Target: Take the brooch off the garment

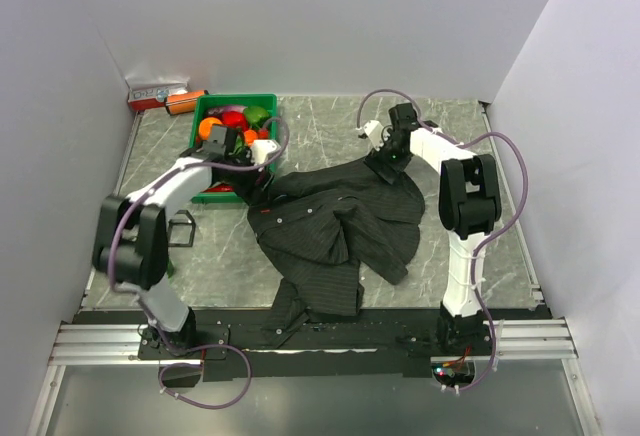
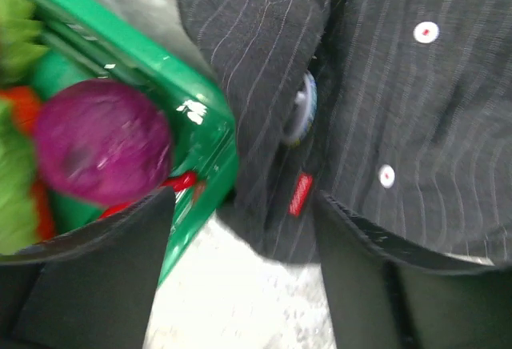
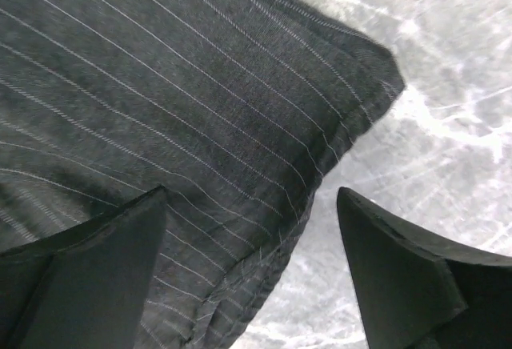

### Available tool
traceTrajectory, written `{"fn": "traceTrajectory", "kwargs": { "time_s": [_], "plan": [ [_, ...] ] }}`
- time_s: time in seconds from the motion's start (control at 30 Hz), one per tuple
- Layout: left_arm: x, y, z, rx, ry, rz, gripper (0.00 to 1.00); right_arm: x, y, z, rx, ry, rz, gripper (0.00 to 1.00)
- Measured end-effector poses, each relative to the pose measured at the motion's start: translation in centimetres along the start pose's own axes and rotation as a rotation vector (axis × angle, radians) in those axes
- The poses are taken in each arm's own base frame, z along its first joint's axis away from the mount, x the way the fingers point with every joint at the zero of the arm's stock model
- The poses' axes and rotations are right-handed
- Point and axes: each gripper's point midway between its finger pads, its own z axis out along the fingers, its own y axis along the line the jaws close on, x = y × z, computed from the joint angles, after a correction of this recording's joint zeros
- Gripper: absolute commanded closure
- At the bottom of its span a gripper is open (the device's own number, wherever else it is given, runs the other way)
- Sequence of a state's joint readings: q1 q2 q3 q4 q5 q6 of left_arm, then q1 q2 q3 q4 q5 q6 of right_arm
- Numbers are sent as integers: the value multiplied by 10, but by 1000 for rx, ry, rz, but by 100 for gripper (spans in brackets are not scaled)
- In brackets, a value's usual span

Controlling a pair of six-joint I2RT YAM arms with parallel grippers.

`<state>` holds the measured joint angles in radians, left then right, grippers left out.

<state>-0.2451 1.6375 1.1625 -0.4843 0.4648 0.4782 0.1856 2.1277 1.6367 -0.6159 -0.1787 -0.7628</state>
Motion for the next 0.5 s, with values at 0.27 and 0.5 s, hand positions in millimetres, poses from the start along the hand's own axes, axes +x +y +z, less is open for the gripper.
{"fn": "traceTrajectory", "kwargs": {
  "time_s": [0.27,0.5],
  "plan": [
    [9,6,38,89,71,-8,99,8,-6,2,5,46,7,88],
    [-30,6,32,88,65,-51,99,7,-63,-38,85,-28,208,100]
  ]
}}
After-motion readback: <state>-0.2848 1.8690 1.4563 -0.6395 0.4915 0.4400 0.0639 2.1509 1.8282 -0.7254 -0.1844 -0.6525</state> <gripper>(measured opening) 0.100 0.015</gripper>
